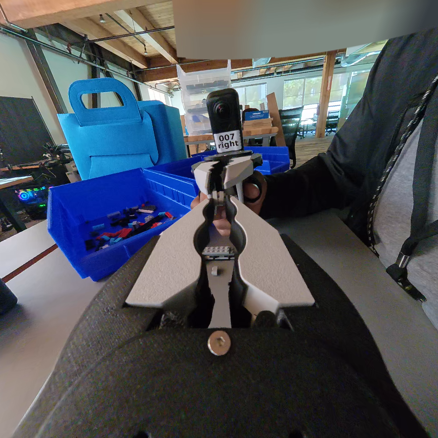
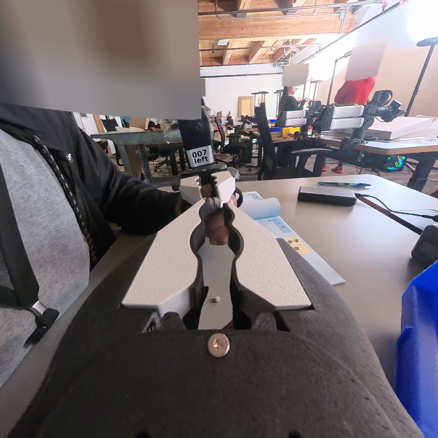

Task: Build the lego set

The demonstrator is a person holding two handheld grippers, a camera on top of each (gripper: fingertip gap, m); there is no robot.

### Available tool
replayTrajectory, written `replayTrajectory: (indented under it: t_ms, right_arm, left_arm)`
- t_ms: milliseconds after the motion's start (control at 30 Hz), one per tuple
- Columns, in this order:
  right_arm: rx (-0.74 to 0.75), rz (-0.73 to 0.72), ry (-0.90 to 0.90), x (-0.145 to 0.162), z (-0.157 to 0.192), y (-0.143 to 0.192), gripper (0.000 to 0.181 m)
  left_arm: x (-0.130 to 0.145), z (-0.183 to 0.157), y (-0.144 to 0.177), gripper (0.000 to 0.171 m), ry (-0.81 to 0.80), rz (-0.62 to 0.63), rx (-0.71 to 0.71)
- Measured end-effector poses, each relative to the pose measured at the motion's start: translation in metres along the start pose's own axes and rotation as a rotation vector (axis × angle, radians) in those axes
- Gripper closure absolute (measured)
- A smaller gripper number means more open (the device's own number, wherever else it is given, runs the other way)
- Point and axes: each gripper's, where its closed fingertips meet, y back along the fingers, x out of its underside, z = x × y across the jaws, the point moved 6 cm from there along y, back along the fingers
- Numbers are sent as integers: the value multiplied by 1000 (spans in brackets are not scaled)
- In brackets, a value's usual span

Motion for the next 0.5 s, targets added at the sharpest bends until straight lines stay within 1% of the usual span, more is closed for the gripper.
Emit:
replayTrajectory:
  t_ms: [300,500]
  right_arm:
    - [-29,26,23,4,7,-4,172]
    - [-20,43,37,7,5,-4,172]
  left_arm:
    - [2,-4,-3,162,11,9,36]
    - [5,-3,-3,162,27,33,39]
